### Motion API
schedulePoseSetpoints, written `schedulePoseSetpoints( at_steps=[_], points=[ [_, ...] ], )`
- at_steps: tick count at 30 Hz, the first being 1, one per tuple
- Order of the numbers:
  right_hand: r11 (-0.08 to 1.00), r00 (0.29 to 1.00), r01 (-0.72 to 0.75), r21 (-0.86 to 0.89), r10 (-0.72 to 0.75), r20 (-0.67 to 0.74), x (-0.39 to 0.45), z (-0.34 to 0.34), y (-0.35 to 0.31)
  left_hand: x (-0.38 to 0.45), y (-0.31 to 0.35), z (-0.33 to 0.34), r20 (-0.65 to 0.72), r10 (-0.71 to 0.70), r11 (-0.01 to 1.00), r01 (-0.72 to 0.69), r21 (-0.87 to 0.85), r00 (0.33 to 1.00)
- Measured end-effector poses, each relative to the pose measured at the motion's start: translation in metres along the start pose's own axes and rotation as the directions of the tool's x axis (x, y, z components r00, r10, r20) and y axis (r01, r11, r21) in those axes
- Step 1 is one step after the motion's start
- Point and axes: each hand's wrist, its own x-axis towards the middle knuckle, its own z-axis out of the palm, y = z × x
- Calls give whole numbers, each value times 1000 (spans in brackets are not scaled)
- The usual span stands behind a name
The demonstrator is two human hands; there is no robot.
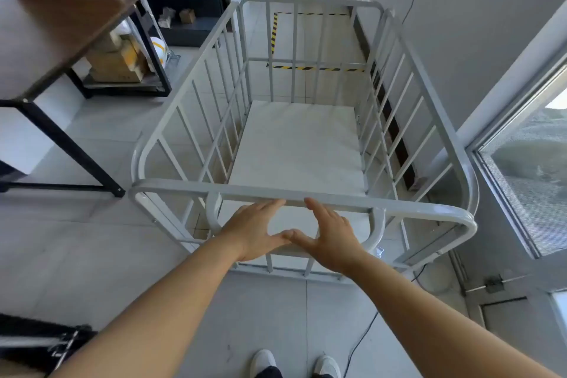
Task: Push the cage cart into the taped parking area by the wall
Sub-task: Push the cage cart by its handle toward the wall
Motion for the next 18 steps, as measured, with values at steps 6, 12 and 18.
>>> schedulePoseSetpoints(
  at_steps=[6, 12, 18],
  points=[
    [984, 997, 61, -165, -53, 55, -9, 16, 16, -17, -12, 6, 29, -82, 969, 73, 234, 996],
    [948, 998, 60, -313, -53, 31, -8, 23, 19, -18, -16, 5, 20, -50, 925, 39, 378, 999],
    [875, 999, -33, -483, 21, -30, -11, 28, 13, -14, -27, 3, 47, -21, 879, -4, 478, 999]
  ],
)
